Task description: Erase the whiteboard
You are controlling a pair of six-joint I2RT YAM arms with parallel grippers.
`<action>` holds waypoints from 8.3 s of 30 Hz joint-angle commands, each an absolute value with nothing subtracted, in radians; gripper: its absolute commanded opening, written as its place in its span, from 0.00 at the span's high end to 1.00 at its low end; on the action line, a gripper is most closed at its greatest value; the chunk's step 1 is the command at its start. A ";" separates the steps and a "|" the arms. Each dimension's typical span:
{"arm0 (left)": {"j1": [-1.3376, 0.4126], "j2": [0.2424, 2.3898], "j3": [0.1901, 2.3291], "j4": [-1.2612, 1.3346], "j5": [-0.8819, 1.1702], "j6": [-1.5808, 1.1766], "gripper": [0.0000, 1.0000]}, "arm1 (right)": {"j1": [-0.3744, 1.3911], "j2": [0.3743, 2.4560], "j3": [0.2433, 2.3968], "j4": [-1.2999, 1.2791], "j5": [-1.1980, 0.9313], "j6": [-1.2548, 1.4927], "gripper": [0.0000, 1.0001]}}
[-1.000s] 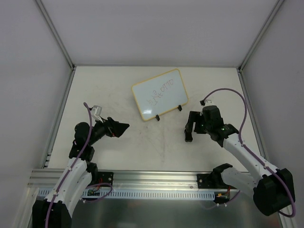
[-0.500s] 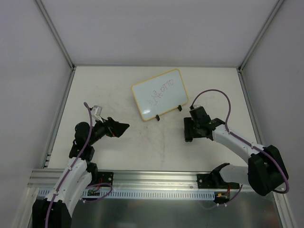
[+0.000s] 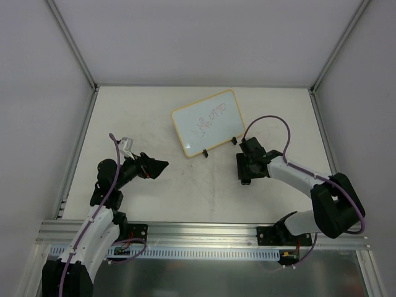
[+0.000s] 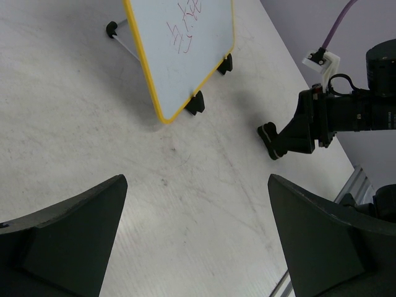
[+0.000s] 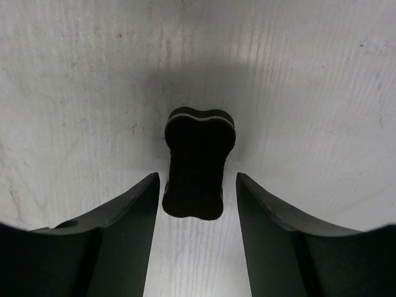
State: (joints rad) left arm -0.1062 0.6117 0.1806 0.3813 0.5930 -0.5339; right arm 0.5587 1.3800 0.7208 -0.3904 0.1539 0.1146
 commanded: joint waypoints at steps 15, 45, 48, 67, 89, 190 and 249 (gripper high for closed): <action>-0.117 0.597 0.192 0.405 0.588 -0.509 0.01 | 0.577 1.445 0.782 -0.376 0.225 0.140 0.52; -0.117 0.828 0.284 0.667 0.453 -0.540 0.01 | 0.583 1.336 1.051 -0.391 0.068 0.012 0.78; -0.118 0.951 0.363 0.710 0.437 -0.523 0.01 | 0.587 1.354 1.114 -0.391 0.035 0.008 0.81; -0.081 1.356 0.566 1.037 0.576 -0.514 0.01 | 0.629 1.519 1.279 -0.209 -0.066 -0.057 1.00; 0.006 1.982 0.908 1.517 0.968 -0.790 0.01 | 0.627 1.486 1.239 -0.071 -0.077 -0.138 1.00; -0.130 2.068 0.928 1.506 1.014 -0.643 1.00 | 0.784 1.896 1.339 0.193 0.196 -0.279 1.00; -0.140 2.074 0.937 1.509 1.046 -0.635 1.00 | 0.729 2.017 1.626 -0.086 0.241 -0.173 1.00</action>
State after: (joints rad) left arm -0.1303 2.0701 0.9215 1.2808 1.0145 -0.7567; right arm 0.7422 1.9957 1.6032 -0.1249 0.1982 -0.1474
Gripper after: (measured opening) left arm 0.045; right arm 0.316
